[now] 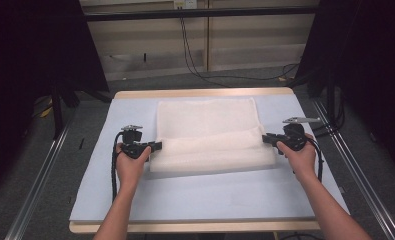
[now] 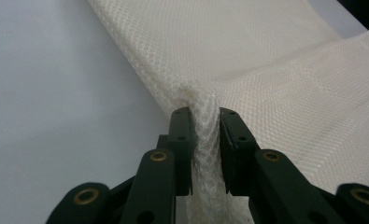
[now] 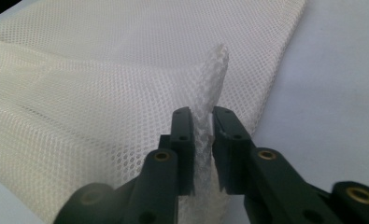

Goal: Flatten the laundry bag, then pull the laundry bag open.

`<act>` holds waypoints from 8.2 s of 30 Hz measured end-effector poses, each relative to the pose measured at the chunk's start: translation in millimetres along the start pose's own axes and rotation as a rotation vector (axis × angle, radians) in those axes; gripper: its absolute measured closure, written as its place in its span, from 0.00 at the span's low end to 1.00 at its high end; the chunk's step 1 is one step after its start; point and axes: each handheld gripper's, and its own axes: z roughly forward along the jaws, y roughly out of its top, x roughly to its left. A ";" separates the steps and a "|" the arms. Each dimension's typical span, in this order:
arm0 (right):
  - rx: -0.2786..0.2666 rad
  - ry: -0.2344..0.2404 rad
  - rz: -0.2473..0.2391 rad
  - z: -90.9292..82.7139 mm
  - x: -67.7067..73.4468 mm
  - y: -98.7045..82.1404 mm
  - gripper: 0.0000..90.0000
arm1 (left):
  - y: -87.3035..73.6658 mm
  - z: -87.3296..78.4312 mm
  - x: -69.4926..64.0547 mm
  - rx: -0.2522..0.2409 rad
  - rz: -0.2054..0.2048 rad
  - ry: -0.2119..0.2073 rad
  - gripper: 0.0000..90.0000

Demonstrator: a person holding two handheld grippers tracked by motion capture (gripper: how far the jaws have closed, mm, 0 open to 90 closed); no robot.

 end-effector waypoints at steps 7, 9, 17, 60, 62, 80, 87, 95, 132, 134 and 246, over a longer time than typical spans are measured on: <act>-0.011 0.019 -0.030 -9.5 1.9 1.6 0.92 | 2.9 -4.8 -2.2 -0.003 0.000 -0.028 0.87; -0.011 0.017 -0.031 -10.4 3.2 1.5 0.92 | 3.3 -6.4 -3.6 -0.006 -0.002 -0.035 0.89; -0.043 0.055 -0.054 -27.6 6.5 -7.8 0.92 | -7.2 -25.5 -9.0 -0.025 0.015 -0.088 0.91; -0.019 0.171 -0.099 -72.0 13.2 -72.1 0.86 | -35.4 -48.4 -2.9 -0.033 -0.091 -0.162 0.91; -0.020 0.166 -0.092 -74.5 13.8 -72.7 0.76 | -36.5 -48.2 -3.9 -0.029 -0.088 -0.159 0.91; 0.032 0.032 -0.139 -103.1 -7.2 -84.0 0.70 | -36.1 -35.1 -9.5 0.029 -0.027 -0.113 0.92; -0.003 0.064 -0.120 -100.4 -5.6 -83.1 0.77 | -37.3 -34.1 -12.4 0.031 -0.022 -0.101 0.86; 0.044 0.111 -0.130 -76.9 9.5 -83.6 0.74 | -44.0 -32.5 -9.8 0.027 -0.022 -0.050 0.67; 0.129 0.135 -0.179 -49.1 36.7 -80.8 1.00 | -38.1 -17.9 0.5 0.136 0.008 0.077 0.98; 0.125 0.134 -0.189 -49.0 38.0 -80.6 1.00 | -39.3 -20.4 0.7 0.128 0.004 0.081 0.98; 0.086 0.189 -0.361 -65.6 54.2 -90.0 1.00 | -37.3 126.7 -251.8 0.446 0.004 -0.395 0.65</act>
